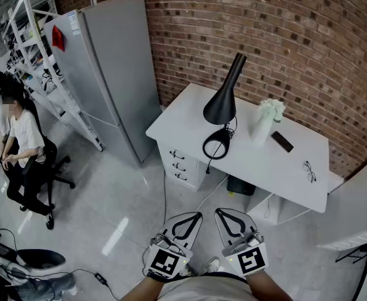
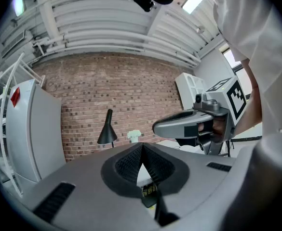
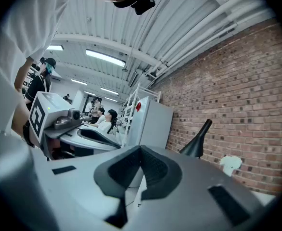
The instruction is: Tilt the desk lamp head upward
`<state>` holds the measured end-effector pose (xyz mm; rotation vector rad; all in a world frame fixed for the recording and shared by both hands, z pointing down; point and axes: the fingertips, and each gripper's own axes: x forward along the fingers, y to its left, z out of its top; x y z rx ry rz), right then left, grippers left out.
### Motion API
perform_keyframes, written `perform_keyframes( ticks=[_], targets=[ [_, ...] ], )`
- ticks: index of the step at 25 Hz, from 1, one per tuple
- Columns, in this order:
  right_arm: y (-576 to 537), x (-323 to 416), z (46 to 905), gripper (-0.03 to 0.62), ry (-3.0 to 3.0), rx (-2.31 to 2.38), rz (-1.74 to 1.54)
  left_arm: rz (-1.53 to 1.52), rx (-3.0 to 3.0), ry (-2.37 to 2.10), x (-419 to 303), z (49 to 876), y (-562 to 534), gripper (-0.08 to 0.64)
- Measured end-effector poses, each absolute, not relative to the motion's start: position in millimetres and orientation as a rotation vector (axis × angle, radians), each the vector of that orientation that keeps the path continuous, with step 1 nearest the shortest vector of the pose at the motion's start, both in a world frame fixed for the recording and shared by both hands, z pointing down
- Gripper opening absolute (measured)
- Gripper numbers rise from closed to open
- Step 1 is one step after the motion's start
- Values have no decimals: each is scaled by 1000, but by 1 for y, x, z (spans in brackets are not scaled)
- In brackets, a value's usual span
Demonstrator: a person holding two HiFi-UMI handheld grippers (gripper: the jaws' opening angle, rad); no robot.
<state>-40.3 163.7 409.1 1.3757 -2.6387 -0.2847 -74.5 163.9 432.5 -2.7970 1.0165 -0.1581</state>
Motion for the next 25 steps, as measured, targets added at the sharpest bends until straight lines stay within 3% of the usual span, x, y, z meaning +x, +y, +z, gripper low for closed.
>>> perform_keyframes(
  ticks=[25],
  targets=[
    [162, -12, 406, 17, -2683, 1468, -154, -121, -2835, 1088, -66, 437, 155, 6]
  ],
)
